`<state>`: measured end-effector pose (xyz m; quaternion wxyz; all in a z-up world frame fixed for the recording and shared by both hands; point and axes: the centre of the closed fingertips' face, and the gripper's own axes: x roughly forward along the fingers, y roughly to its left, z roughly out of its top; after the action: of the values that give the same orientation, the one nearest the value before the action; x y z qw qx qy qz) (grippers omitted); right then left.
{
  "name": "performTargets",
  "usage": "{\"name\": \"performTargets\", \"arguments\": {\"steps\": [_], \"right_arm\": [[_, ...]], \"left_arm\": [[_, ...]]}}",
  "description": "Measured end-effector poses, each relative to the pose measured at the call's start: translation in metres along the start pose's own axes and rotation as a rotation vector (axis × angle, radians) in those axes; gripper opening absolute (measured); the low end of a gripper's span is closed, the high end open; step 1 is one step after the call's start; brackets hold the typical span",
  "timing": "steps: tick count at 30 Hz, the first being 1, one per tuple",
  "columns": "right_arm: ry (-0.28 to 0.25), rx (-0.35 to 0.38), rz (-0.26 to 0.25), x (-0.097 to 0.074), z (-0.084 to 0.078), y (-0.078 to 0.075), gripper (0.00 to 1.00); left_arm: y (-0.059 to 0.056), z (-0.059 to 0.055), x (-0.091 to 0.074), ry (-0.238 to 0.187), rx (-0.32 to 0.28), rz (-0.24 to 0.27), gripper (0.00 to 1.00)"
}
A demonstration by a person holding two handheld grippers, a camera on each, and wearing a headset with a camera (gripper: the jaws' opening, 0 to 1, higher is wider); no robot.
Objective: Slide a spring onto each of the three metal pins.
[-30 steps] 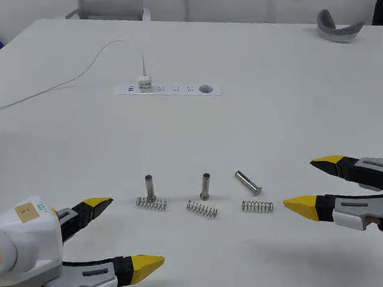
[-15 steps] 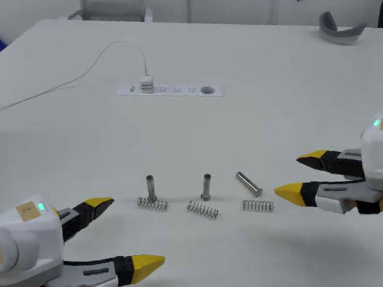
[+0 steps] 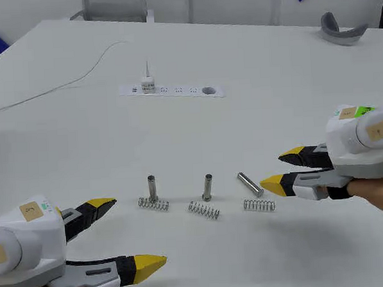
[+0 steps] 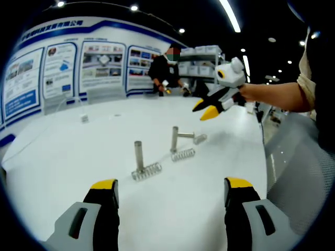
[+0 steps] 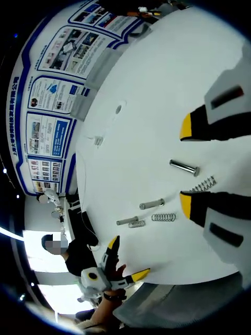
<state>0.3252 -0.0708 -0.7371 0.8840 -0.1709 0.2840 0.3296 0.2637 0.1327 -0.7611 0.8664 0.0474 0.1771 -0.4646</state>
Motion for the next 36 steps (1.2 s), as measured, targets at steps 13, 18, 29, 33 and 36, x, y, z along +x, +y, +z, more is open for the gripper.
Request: {"name": "performTargets", "arguments": {"steps": [13, 18, 29, 33, 36], "right_arm": [[0.063, -0.017, 0.025, 0.025, -0.001, 0.001, 0.33], [0.097, -0.027, 0.027, 0.037, -0.003, 0.002, 0.3], [0.153, 0.005, -0.008, 0.053, -0.012, -0.001, 0.23], [0.162, 0.031, -0.019, 0.06, -0.013, -0.004, 0.21], [0.173, 0.041, -0.027, 0.064, -0.014, -0.004, 0.18]], "left_arm": [[-0.001, 0.0, 0.0, 0.001, -0.002, 0.001, 0.83], [-0.001, -0.001, 0.001, 0.004, -0.002, -0.002, 0.83], [0.002, -0.005, 0.0, 0.007, -0.011, -0.001, 0.81], [0.002, -0.005, 0.0, 0.007, -0.012, 0.0, 0.81], [0.003, -0.005, 0.0, 0.007, -0.012, 0.0, 0.81]]}}
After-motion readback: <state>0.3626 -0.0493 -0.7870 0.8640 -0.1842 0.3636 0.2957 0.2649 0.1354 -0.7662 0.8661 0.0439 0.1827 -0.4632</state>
